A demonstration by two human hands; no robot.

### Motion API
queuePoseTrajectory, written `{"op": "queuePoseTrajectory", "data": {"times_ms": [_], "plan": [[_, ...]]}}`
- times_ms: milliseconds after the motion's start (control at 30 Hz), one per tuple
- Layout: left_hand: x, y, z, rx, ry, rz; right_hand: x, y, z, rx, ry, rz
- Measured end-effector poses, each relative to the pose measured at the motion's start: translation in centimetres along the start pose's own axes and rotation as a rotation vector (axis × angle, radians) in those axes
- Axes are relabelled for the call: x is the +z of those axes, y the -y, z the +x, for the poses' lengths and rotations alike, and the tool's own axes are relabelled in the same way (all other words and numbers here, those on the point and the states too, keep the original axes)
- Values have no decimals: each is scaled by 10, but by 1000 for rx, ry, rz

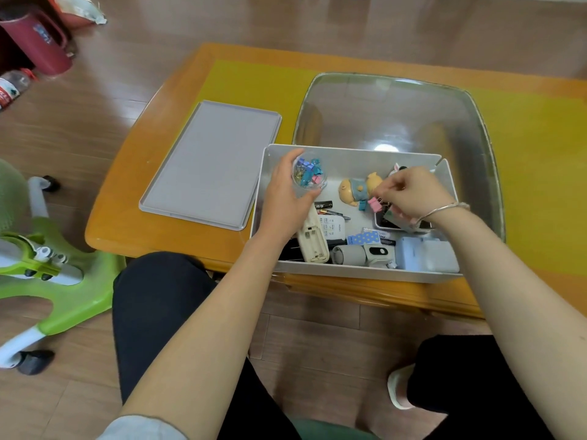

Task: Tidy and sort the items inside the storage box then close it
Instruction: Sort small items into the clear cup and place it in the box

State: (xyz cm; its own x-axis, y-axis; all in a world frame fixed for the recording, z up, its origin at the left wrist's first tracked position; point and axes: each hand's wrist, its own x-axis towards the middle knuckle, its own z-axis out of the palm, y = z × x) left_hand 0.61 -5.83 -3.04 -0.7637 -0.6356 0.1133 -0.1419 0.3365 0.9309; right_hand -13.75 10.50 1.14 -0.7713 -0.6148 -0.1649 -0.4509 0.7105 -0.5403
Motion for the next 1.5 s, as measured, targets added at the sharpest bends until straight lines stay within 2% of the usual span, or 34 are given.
{"op": "queuePoseTrajectory", "data": {"times_ms": [100,300,567,667,833,1133,1367,1500], "plan": [[1,1,0,-12,21,4,-8,-6,6,83,-25,53],[1,2,1,-88,30,-5,1,-1,14,39,19,-88],[2,5,4,-67,-11,-23,19,12,25,-56,73,-527],[3,6,4,-60,-14,-18,23,14,28,-84,142,-652],[3,8,5,-55,-12,-14,25,20,27,-117,142,-816],[2,6,4,-55,-11,-37,25,18,21,-136,243,-787],[2,8,4,-54,-1,-49,27,22,18,-117,230,-770],[3,9,4,-50,6,-64,29,23,14,-164,253,-680]]}}
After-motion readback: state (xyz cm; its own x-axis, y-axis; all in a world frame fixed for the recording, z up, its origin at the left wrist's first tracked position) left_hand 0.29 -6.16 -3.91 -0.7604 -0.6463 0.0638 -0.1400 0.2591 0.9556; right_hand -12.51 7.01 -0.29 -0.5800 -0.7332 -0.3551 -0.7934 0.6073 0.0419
